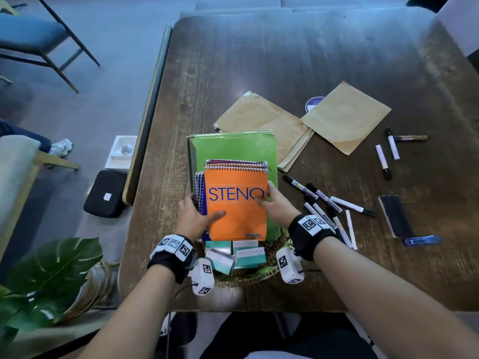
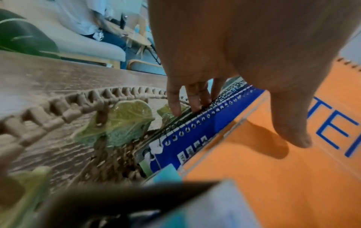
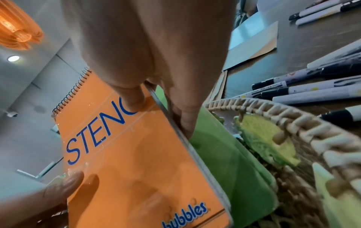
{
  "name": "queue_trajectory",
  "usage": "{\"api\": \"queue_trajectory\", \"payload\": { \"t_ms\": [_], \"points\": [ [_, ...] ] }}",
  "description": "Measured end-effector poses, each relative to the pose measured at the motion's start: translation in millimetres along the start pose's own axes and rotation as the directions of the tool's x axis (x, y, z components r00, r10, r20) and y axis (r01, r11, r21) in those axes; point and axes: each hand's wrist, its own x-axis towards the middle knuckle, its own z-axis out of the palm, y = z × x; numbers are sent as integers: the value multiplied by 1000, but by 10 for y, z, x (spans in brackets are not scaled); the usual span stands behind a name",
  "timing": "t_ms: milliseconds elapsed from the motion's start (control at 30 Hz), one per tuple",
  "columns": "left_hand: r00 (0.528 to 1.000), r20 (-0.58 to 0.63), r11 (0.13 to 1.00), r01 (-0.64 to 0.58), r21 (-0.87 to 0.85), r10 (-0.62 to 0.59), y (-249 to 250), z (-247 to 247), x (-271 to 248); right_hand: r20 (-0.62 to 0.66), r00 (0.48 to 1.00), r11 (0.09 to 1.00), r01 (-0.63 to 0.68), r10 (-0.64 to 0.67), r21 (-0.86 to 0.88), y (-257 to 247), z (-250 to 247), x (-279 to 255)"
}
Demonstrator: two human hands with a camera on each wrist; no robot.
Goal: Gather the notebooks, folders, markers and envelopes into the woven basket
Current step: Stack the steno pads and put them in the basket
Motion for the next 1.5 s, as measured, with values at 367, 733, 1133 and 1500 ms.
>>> {"api": "queue_trajectory", "payload": {
  "t_ms": [367,733,1133,1500],
  "points": [
    [998,-25,993,60,-99,-62,28,-23,146,71,996,995,-57,51,87,-4,-41,99],
    [999,-18,995,33,-90,-35,84,-87,153,15,1000,993,-11,10,121,-11,149,73],
    [983,-46,974,-180,-135,175,55,-206,48,-56,997,973,58,-47,224,43,221,-5],
    [954,-82,934,-298,-196,287,-96,-262,-4,-65,992,986,119,-111,120,-49,193,-73]
  ]
}}
